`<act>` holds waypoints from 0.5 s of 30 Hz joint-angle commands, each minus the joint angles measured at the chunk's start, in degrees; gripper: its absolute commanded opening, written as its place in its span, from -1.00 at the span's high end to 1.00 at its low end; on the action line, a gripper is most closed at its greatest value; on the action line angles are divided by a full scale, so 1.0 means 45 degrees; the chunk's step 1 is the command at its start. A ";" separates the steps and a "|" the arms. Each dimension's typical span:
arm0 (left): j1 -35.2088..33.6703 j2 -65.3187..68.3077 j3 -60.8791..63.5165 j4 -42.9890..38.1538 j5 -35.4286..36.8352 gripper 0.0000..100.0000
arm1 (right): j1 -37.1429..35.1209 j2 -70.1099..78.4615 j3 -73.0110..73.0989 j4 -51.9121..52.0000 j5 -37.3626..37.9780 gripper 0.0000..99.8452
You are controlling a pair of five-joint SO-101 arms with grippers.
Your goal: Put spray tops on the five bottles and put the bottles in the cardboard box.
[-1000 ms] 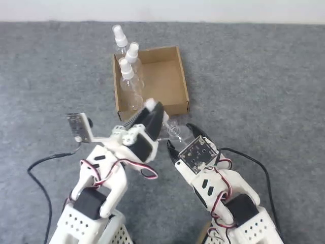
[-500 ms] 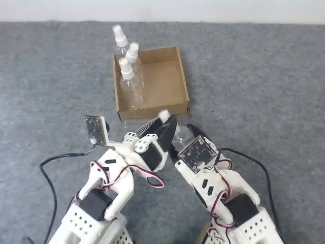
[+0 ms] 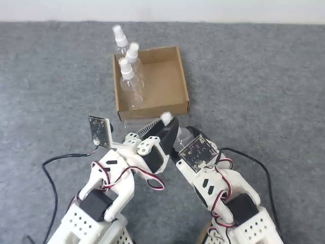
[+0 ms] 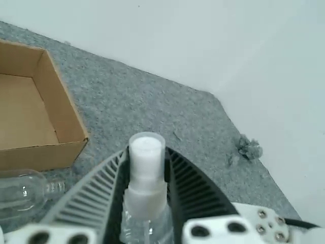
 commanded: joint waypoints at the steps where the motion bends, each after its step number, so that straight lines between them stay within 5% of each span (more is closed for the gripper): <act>1: 0.0430 -0.0098 -0.0264 0.0137 -0.0117 0.97 | -0.0147 -0.0303 -0.0059 -0.0088 -0.0274 0.97; 15: 0.0899 -0.0098 -0.0479 0.0899 -0.0527 0.97 | 0.0518 -0.0303 -0.0078 -0.0186 -0.0918 0.97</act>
